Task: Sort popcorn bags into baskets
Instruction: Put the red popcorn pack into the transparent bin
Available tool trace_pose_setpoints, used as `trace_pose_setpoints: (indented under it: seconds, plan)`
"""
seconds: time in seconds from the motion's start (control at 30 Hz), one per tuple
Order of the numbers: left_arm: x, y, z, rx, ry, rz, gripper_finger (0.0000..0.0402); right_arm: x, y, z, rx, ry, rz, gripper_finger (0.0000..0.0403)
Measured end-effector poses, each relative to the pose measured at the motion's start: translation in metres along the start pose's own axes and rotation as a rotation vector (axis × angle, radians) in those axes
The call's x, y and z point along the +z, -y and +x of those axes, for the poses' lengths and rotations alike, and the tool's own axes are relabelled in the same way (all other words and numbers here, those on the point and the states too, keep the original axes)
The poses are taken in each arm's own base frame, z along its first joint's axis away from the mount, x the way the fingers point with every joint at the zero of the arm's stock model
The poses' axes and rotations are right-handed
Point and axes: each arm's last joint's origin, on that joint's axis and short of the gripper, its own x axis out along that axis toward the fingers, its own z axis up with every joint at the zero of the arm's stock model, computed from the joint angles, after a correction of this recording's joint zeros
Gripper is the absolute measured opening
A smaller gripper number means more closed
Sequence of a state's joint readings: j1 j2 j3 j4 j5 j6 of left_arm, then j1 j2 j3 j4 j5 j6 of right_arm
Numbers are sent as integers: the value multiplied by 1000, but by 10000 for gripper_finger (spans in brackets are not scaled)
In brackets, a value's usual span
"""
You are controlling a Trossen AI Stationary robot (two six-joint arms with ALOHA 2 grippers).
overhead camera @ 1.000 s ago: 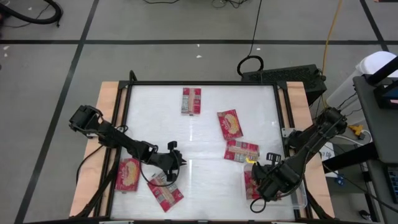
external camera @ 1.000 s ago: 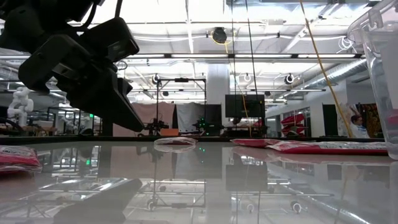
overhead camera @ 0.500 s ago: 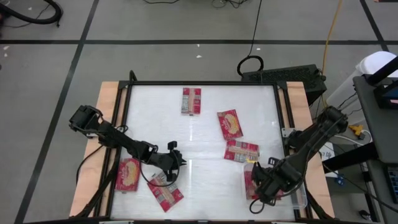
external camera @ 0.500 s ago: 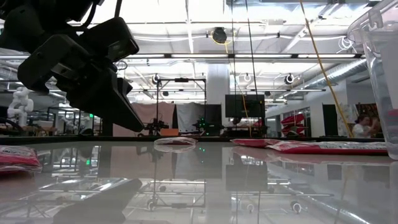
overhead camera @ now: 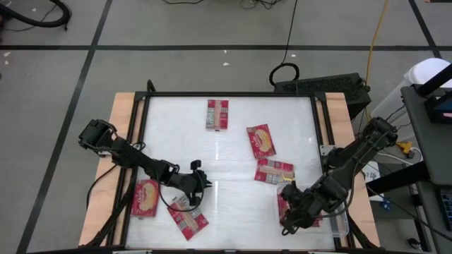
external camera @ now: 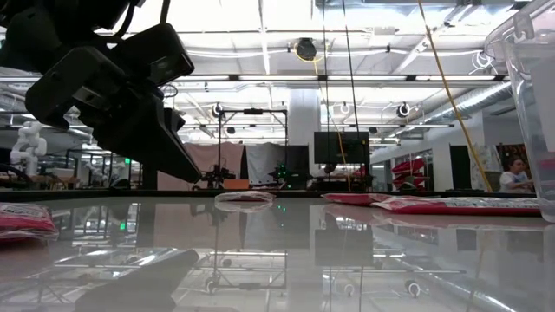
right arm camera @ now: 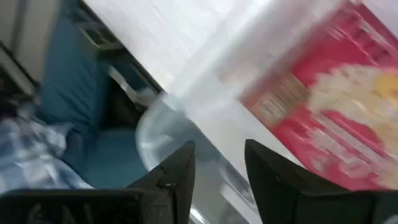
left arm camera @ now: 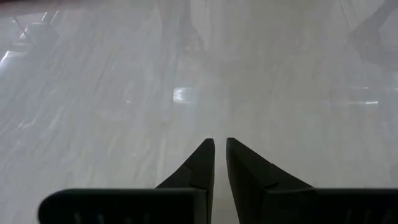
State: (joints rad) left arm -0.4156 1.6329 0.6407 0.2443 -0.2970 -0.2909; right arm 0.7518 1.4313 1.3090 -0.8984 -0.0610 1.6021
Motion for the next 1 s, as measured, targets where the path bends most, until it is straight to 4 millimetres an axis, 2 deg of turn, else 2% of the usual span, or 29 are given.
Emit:
trace_pose_setpoints:
  seconds: [0.07,0.27,0.4,0.57,0.7,1.0]
  plan:
    - [0,0,0,0,0,0,47,2,-6,1,58,76,-8,132]
    - [0,0,0,0,0,-1,47,11,-36,-7,345,334,-179,132]
    - [0,0,0,0,0,-1,47,20,-43,-12,389,482,-265,132]
    - [0,0,0,0,0,-1,47,39,-42,-12,286,698,-328,132]
    - [0,0,0,0,0,-1,47,62,-42,-1,150,821,-383,132]
    - [0,0,0,1,0,4,47,130,-30,32,-153,907,-427,132]
